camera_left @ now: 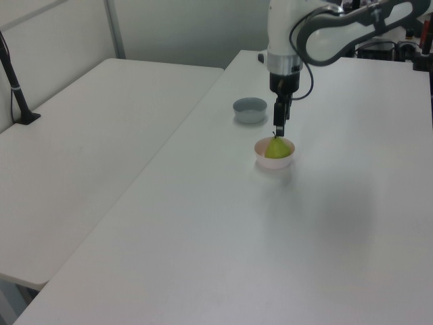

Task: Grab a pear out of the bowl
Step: 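Lower the gripper over the yellow-green pear in the pink bowl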

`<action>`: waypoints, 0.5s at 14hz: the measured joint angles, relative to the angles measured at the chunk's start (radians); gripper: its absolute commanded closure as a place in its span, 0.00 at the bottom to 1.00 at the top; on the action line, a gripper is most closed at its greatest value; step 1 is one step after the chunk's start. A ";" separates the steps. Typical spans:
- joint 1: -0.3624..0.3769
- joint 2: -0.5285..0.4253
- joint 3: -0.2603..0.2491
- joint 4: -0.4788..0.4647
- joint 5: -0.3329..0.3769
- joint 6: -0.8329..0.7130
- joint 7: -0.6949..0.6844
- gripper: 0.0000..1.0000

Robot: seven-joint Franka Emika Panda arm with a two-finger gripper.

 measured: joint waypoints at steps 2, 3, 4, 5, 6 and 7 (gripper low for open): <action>0.004 0.026 0.000 0.000 -0.001 0.025 -0.001 0.00; 0.006 0.038 0.000 0.000 -0.007 0.036 -0.001 0.00; 0.006 0.048 0.000 0.000 -0.016 0.044 -0.002 0.02; 0.005 0.058 0.000 0.000 -0.025 0.053 -0.002 0.06; 0.005 0.067 -0.001 0.000 -0.032 0.058 -0.003 0.06; 0.005 0.076 -0.001 0.000 -0.042 0.061 -0.004 0.07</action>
